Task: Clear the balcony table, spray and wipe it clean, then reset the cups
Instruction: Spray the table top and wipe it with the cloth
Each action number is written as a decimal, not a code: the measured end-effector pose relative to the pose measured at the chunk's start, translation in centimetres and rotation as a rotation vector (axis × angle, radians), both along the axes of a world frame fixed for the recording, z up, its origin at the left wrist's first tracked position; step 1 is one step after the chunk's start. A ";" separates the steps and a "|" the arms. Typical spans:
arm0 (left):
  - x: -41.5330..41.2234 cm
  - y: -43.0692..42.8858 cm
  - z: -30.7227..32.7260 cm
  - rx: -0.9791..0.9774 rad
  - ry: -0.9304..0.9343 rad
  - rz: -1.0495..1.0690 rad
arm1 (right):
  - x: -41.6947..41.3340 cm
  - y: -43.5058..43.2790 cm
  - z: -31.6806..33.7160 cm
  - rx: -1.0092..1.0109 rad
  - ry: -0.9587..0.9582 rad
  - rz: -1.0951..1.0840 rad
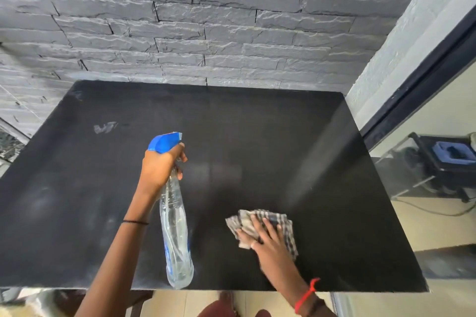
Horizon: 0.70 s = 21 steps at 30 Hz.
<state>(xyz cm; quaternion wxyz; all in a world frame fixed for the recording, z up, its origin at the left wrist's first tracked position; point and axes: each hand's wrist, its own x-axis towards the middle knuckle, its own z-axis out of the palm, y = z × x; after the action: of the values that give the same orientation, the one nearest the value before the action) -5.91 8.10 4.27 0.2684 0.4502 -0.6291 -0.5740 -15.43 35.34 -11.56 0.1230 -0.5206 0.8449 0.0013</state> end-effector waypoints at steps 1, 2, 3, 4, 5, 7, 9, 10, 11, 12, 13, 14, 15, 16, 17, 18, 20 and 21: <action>0.5 0.2 0.1 0.000 -0.005 0.005 | -0.8 1.4 0.1 -0.012 0.000 -0.041; 0.7 0.3 0.1 0.005 -0.010 0.012 | -1.9 2.2 0.1 -0.012 -0.022 -0.083; 1.2 0.4 0.3 0.008 -0.007 0.023 | -3.2 2.6 0.1 0.002 -0.030 -0.117; 1.9 0.6 0.4 0.009 -0.002 0.038 | -4.4 2.5 -0.2 0.024 -0.029 -0.131; 2.6 0.9 0.4 0.010 0.000 0.054 | -5.3 1.9 -0.5 0.036 -0.019 -0.144; 4.0 1.1 0.5 0.004 -0.008 0.076 | -5.7 -0.8 -0.6 0.070 -0.033 -0.189; 5.2 1.1 0.6 -0.003 -0.015 0.095 | -4.6 -4.0 0.2 0.096 -0.045 -0.210; 5.8 1.0 0.7 -0.009 -0.014 0.107 | -3.6 -5.6 0.5 0.084 -0.033 -0.198; 6.2 0.8 0.7 -0.015 -0.010 0.116 | -2.3 -6.9 0.7 0.059 -0.007 -0.172; 6.6 0.7 0.7 -0.018 -0.008 0.124 | -0.7 -7.8 1.0 0.035 0.014 -0.135; 7.0 0.5 0.7 -0.017 -0.006 0.134 | 0.9 -8.3 1.2 0.015 0.023 -0.090; 7.4 0.4 0.6 -0.008 -0.005 0.144 | 2.7 -8.5 1.4 0.007 0.016 -0.043; 7.9 0.2 0.6 0.004 -0.001 0.154 | 4.5 -8.3 1.5 0.014 0.009 0.005; 8.2 0.0 0.5 0.014 0.001 0.159 | 6.1 -7.5 1.4 0.018 0.001 0.055; 8.6 -0.3 0.4 0.018 0.002 0.162 | 7.5 -6.4 1.1 0.013 -0.006 0.109; 9.0 -0.6 0.3 0.017 0.004 0.166 | 8.5 -5.0 0.9 0.002 -0.014 0.153; 9.9 -1.3 0.3 0.013 0.011 0.167 | 9.0 -2.3 0.4 -0.023 -0.019 0.164; 10.4 -1.6 0.4 0.016 0.015 0.168 | 8.5 -1.1 0.2 -0.044 0.000 0.147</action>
<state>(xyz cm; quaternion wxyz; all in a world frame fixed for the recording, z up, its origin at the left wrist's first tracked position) 4.47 6.49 4.64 0.3167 0.4994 -0.5825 -0.5577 -6.93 34.20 -11.37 0.1110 -0.5838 0.8042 -0.0082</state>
